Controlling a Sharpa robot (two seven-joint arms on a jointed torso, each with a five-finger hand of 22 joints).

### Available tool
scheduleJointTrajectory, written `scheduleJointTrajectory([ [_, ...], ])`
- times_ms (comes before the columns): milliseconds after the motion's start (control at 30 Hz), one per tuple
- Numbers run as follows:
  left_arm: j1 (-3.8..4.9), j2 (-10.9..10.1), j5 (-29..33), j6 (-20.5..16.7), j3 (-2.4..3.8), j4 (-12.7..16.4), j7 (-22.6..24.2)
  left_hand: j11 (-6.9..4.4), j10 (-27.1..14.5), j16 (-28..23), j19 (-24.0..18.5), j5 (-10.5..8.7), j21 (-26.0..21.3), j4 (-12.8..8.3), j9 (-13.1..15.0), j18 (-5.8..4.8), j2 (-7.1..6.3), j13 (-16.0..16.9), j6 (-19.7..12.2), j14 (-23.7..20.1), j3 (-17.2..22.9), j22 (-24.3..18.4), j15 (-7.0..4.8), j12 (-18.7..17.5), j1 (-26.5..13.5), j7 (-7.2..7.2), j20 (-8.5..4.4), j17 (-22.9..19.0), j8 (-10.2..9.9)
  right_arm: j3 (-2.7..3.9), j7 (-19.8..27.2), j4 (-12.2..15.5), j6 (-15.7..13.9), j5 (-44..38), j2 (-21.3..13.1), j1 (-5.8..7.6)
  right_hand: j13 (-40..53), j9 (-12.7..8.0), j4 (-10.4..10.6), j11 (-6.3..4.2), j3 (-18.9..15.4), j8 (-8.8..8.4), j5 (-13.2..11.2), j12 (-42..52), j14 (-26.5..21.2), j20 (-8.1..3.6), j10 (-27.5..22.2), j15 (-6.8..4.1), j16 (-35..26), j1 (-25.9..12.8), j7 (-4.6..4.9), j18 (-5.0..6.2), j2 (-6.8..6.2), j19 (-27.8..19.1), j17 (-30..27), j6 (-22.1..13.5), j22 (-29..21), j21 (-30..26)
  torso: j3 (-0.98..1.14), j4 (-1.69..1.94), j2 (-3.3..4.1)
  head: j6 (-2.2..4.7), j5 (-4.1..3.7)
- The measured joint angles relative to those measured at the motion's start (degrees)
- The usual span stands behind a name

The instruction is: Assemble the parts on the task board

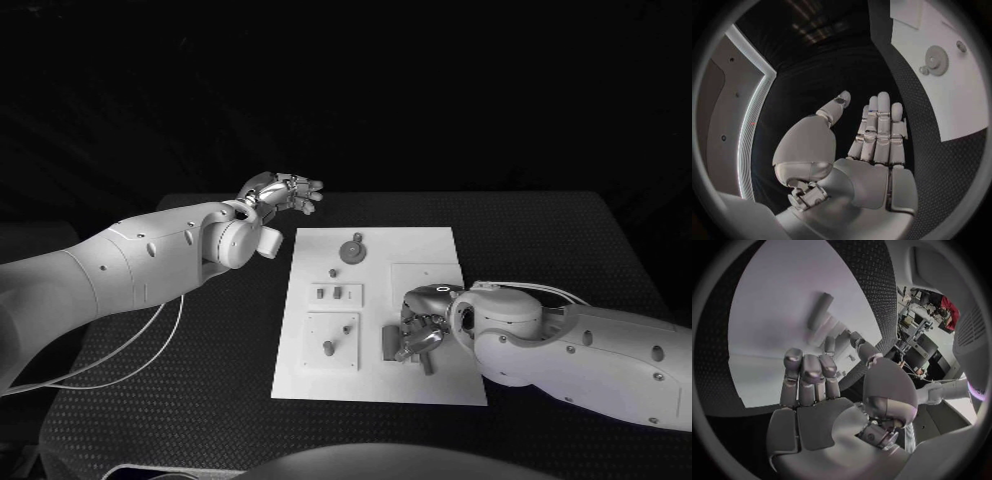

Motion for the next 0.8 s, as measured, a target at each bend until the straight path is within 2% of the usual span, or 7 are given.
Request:
scheduleJointTrajectory([
  [267,0.00,-0.03,0.00,0.08,0.00,-0.01,-0.05,0.00,0.00,0.00,0.00,0.00,0.00,0.00,-0.03,0.00,0.00,0.00,0.00,0.00,0.00,0.00,0.00,0.00,0.00,0.00,0.00,0.00,0.00,-0.01,-0.44,-0.19,-0.50,-1.16,-0.21,-0.07,0.60,-0.13,2.25,-0.02,1.61,0.00,-0.01,0.00,0.21,-0.29,0.60,-0.20,-0.32,0.00,-0.30,0.00,-0.01,0.31,0.00,0.37,-0.32,-0.01,0.01,0.00,-0.01,-0.04,0.05],
  [467,0.00,-0.02,0.00,0.13,0.00,-0.02,-0.08,0.00,0.00,0.00,0.00,0.00,0.00,0.00,-0.05,0.00,0.00,0.00,0.00,0.00,0.00,0.00,0.00,0.00,0.00,0.00,0.00,0.02,0.00,-0.01,0.04,0.00,-0.40,-0.79,-1.25,-0.07,0.48,-0.26,2.62,-0.01,1.94,0.00,0.00,-0.51,0.21,-0.28,0.60,-0.19,-0.38,-1.19,-0.31,0.00,-1.19,0.31,0.09,0.38,-0.33,-0.01,-0.01,-0.02,-0.03,0.07,0.05],
  [533,0.00,-0.02,0.00,0.15,0.00,-0.03,-0.09,0.00,0.00,0.00,0.00,0.00,0.00,0.00,-0.05,0.00,0.00,0.00,0.00,0.00,0.00,0.00,0.00,0.00,0.00,0.00,0.00,0.05,0.00,0.00,0.43,0.35,-0.39,-0.63,-1.80,-0.06,0.60,-0.27,2.58,-0.01,1.40,0.00,0.00,-0.51,0.21,-0.28,0.60,-0.19,-0.53,-1.41,-0.32,0.00,-1.41,0.30,0.14,0.39,-0.33,-0.01,-0.01,-0.03,-0.03,0.11,0.01],
  [567,0.00,-0.02,0.00,0.16,0.00,-0.04,-0.11,0.00,0.00,0.00,0.00,0.00,0.00,0.00,-0.05,0.00,0.00,0.00,0.00,0.00,0.00,0.00,0.00,0.00,0.00,0.00,0.00,0.05,0.00,0.01,0.72,0.63,-0.41,-0.38,-2.23,-0.04,0.87,-0.27,1.93,-0.01,0.00,0.00,0.00,-0.58,0.22,-0.28,0.60,-0.19,-0.53,-1.91,-0.33,0.00,-1.42,0.30,0.23,0.39,-0.33,-0.01,0.00,-0.03,-0.03,0.13,-0.01],
  [700,0.00,-0.04,-0.01,0.18,0.00,-0.06,-0.16,0.00,0.00,0.00,0.00,0.00,0.00,0.00,-0.05,0.00,0.00,0.00,0.00,0.00,0.00,0.05,0.00,0.00,0.00,0.00,0.00,0.05,0.00,0.07,1.59,1.39,-0.78,1.21,-3.62,0.50,0.42,-0.27,1.00,0.10,-2.32,-0.21,0.00,-1.60,0.22,-0.27,0.45,-0.18,-0.53,-3.24,-0.30,0.00,-0.79,0.30,0.34,0.35,-0.33,-0.01,0.03,-0.04,-0.03,0.19,-0.06],
  [733,0.00,-0.04,-0.02,0.18,0.00,-0.06,-0.16,0.00,0.00,0.00,0.00,0.00,0.00,0.00,-0.05,0.00,0.00,0.00,0.00,0.00,0.00,0.05,0.00,0.00,0.00,0.00,0.00,0.05,0.00,0.19,1.76,1.59,-0.90,1.78,-3.94,0.70,0.06,-0.28,1.18,0.16,-2.49,-0.29,0.00,-2.02,0.22,-0.27,0.13,-0.18,-0.53,-3.62,-0.21,0.00,-1.04,0.30,0.34,0.25,-0.36,-0.01,0.03,-0.05,-0.03,0.23,-0.08],
  [800,0.00,-0.05,-0.02,0.20,0.00,-0.06,-0.18,0.00,0.00,0.00,0.00,0.00,0.00,0.00,-0.05,0.00,0.00,0.00,0.00,0.00,0.00,0.04,0.00,0.00,0.00,0.00,0.00,0.05,0.00,0.53,2.09,2.05,-1.10,3.06,-4.74,1.25,-0.42,-0.34,1.17,0.30,-2.94,-0.50,0.00,-2.46,0.21,-0.27,-0.35,-0.17,-0.53,-4.27,-0.06,0.00,-0.73,0.30,0.40,0.03,-0.45,-0.04,0.02,-0.07,-0.04,0.30,-0.11],
])
